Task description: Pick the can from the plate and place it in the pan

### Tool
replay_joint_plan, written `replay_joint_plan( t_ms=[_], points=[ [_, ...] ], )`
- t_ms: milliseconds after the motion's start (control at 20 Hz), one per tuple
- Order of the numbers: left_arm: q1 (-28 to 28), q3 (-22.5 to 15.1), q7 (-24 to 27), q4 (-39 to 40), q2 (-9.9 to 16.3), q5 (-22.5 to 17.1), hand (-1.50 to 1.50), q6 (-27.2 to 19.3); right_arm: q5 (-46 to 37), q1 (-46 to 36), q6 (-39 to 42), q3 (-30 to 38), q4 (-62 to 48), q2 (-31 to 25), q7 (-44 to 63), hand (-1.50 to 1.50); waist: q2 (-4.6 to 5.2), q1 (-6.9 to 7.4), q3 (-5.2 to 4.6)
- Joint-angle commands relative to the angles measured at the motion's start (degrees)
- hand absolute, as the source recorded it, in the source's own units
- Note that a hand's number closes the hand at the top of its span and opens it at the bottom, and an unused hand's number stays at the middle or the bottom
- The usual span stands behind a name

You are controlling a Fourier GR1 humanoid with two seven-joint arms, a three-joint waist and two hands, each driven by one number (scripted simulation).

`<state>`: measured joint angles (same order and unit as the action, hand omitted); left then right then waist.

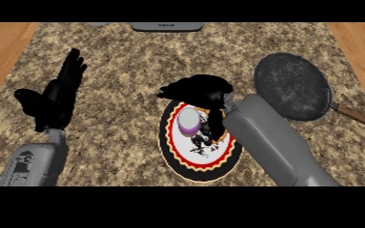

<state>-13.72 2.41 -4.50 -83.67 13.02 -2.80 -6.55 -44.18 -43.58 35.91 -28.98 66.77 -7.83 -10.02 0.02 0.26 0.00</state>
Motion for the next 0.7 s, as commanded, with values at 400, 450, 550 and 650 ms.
replay_joint_plan(
  t_ms=[400,450,550,650],
  points=[
    [3.4,1.8,1.6,-1.3,-0.2,-0.1,0.0,2.8,-10.2,0.9,2.2,-0.8,-2.7,5.3,2.7,-1.5,-0.05,0.03,-0.01],
    [-2.0,1.3,0.3,2.4,-1.3,1.8,0.0,0.3,-10.7,4.5,1.9,-1.9,-0.2,4.3,1.8,-1.5,-0.03,-0.34,0.0],
    [-1.3,1.3,-0.9,0.4,-1.7,1.1,0.0,0.9,-12.3,1.3,-0.4,0.3,-5.1,3.0,-3.1,-1.5,0.01,-0.05,0.01],
    [-1.1,2.5,2.8,3.2,-0.9,1.1,0.0,2.3,-14.5,1.2,-2.1,-1.1,-8.4,5.4,-3.4,-1.5,0.06,0.01,0.0]
  ],
)
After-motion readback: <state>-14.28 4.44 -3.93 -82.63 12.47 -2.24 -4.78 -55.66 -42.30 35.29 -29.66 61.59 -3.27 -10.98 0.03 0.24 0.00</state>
